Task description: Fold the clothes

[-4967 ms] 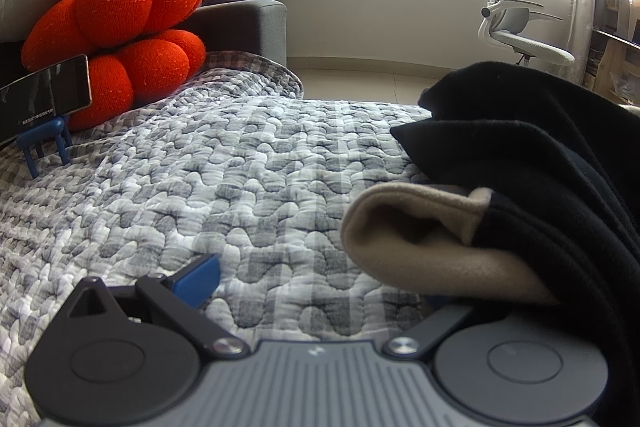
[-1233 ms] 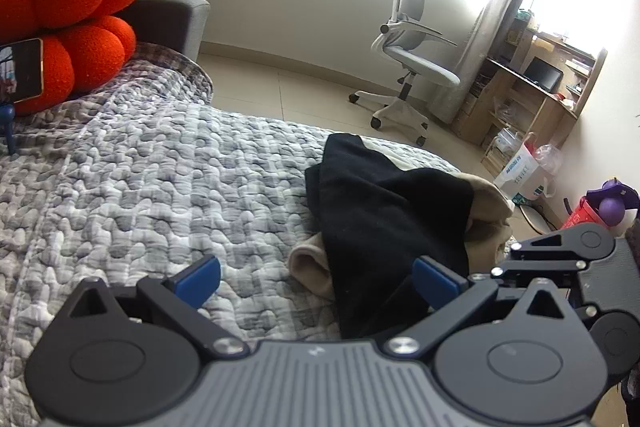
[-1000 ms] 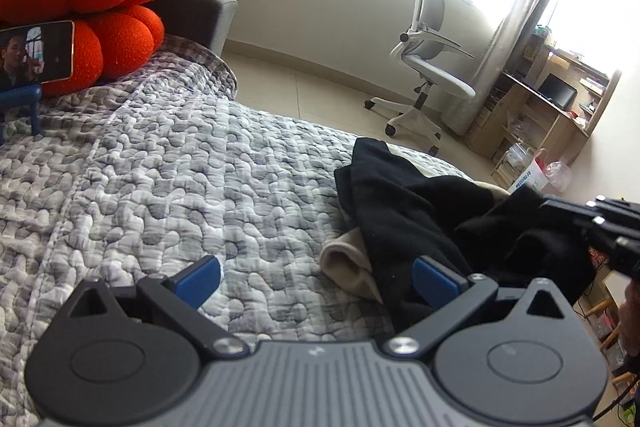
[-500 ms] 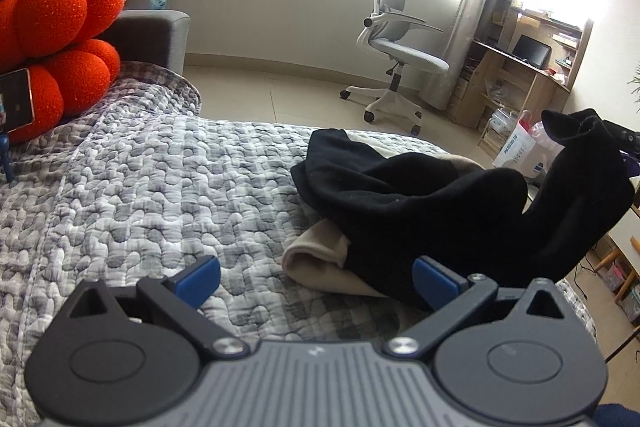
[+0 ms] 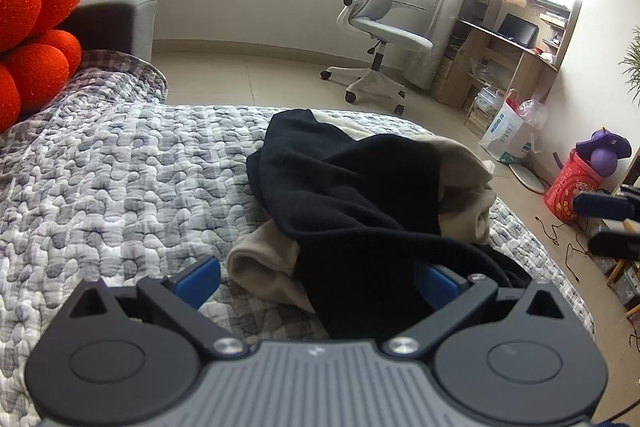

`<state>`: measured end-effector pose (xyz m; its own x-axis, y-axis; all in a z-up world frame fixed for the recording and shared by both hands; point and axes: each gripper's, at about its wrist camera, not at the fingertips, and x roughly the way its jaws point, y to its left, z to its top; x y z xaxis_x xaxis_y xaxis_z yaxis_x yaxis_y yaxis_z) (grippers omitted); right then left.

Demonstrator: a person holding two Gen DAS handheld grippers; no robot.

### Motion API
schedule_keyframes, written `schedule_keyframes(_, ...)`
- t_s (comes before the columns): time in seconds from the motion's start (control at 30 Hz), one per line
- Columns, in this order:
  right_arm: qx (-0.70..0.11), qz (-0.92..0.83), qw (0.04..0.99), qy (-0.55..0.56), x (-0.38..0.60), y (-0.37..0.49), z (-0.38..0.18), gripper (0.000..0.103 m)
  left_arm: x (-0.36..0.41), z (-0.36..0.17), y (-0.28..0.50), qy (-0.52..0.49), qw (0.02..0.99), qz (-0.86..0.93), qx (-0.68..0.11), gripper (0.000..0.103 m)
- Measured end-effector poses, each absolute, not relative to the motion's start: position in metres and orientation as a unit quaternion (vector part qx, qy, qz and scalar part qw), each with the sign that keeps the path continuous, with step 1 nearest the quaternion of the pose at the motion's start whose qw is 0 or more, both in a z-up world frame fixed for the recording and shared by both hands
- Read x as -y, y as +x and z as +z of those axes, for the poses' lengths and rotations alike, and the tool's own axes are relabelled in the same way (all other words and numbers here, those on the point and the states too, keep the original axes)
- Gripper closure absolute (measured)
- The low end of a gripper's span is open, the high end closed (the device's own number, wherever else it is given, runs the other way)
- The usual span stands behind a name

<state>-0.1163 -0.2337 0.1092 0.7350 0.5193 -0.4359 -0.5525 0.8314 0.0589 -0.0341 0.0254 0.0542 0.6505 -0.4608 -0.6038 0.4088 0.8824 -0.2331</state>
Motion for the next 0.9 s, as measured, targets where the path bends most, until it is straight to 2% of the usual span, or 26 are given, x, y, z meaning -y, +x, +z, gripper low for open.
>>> schedule_keyframes(0.2,-0.246,0.358,0.895,-0.099,0.172,-0.088,0.097,0.042,-0.031,0.054,-0.027,-0.065,0.905,-0.237,-0.347,0.002)
schedule_keyframes(0.27,-0.251,0.344,0.898,-0.114,0.166,-0.081,0.097,0.069,-0.039,0.053,-0.029,-0.073,0.906,-0.231,-0.347,0.002)
schedule_keyframes(0.3,-0.246,0.328,0.905,-0.112,0.172,-0.082,0.100,0.095,-0.043,0.053,-0.030,-0.075,0.907,-0.228,-0.347,0.002)
schedule_keyframes(0.33,-0.241,0.311,0.913,-0.110,0.178,-0.082,0.103,0.092,-0.048,0.053,-0.031,-0.077,0.907,-0.224,-0.347,0.002)
schedule_keyframes(0.53,-0.210,0.211,0.950,-0.095,0.214,-0.084,0.122,0.093,-0.065,0.054,-0.037,-0.085,0.909,-0.218,-0.346,0.002)
schedule_keyframes(0.63,-0.187,0.134,0.972,-0.048,0.258,-0.098,0.138,0.093,-0.063,0.055,-0.037,-0.086,0.909,-0.220,-0.344,0.002)
schedule_keyframes(0.9,-0.211,0.063,0.975,-0.010,0.305,-0.128,0.118,0.093,-0.041,0.062,-0.032,-0.077,0.907,-0.237,-0.340,0.002)
